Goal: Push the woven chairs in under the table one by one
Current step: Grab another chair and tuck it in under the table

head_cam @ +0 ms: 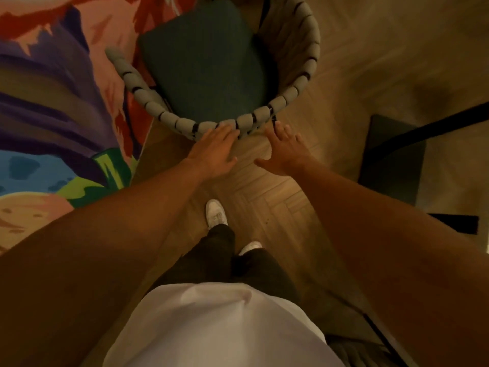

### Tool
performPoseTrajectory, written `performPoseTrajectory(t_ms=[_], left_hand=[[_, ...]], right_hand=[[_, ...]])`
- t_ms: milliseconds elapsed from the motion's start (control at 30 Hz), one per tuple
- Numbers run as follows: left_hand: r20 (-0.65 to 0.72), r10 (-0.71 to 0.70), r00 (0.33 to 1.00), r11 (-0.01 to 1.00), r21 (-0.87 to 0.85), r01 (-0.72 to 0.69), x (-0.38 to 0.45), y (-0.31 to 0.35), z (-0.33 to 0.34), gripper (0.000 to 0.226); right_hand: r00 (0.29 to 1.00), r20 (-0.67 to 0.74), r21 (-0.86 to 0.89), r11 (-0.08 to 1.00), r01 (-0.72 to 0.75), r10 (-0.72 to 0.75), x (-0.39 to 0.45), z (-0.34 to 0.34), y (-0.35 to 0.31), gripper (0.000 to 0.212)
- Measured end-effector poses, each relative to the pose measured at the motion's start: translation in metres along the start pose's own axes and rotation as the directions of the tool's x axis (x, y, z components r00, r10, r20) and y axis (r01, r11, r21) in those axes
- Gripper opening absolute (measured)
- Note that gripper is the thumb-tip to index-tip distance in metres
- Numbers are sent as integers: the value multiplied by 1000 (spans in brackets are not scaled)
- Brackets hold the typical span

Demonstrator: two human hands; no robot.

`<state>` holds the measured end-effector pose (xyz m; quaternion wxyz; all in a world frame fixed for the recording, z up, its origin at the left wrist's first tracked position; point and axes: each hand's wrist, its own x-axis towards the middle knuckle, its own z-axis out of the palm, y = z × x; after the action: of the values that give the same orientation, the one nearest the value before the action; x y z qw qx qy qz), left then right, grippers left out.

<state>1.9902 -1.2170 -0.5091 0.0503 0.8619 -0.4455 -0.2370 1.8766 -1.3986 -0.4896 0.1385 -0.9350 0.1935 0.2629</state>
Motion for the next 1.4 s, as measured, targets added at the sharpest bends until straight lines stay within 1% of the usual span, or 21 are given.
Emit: performPoseTrajectory(t_ms=[100,200,300,400,500,567,600,667,733,833,933,1100,1233,1400], left_hand=[[-4,-21,1000,1000,3,21,26,-7,-1,79],[82,-49,995,998,-36,53,51,-12,-1,84],[160,-64,985,995,-66,75,75,-16,5,89],[211,-101,972,980,-145,133,98,-18,8,91],[247,-179,952,945,-226,236,116,-16,7,89],[254,-226,940,930,-232,286,127,-11,8,81],[254,-244,936,928,-220,302,132,-9,8,72],[263,-277,924,926,-182,330,140,-6,8,51],[283,-307,909,922,-149,357,144,-5,7,35],[275,-338,900,916,-125,382,145,-3,8,29],[263,-337,904,915,-134,381,144,-1,8,29],[260,-302,917,925,-155,348,135,2,10,31],[292,-227,929,954,-125,272,125,6,13,32],[360,-95,928,988,-76,131,107,13,23,34]], right_hand=[[1000,-2,-33,999,-8,8,32,-9,4,98],[1000,4,-96,995,5,-5,60,-19,12,100],[998,64,-216,976,34,-20,88,-30,24,103],[988,121,-378,915,139,-100,126,-41,34,104],[956,233,-491,828,272,-176,166,-51,39,104],[935,309,-508,801,317,-174,190,-59,42,103],[921,350,-516,786,340,-169,199,-62,43,101],[892,424,-518,766,380,-157,209,-67,45,86],[881,450,-480,792,378,-147,210,-69,43,68],[892,422,-469,803,368,-162,206,-68,42,59],[908,384,-489,798,352,-166,200,-66,43,56],[913,384,-475,818,324,-139,186,-59,46,55],[930,355,-428,868,253,-96,163,-43,51,61],[948,318,-335,933,134,-23,118,-12,57,62]])
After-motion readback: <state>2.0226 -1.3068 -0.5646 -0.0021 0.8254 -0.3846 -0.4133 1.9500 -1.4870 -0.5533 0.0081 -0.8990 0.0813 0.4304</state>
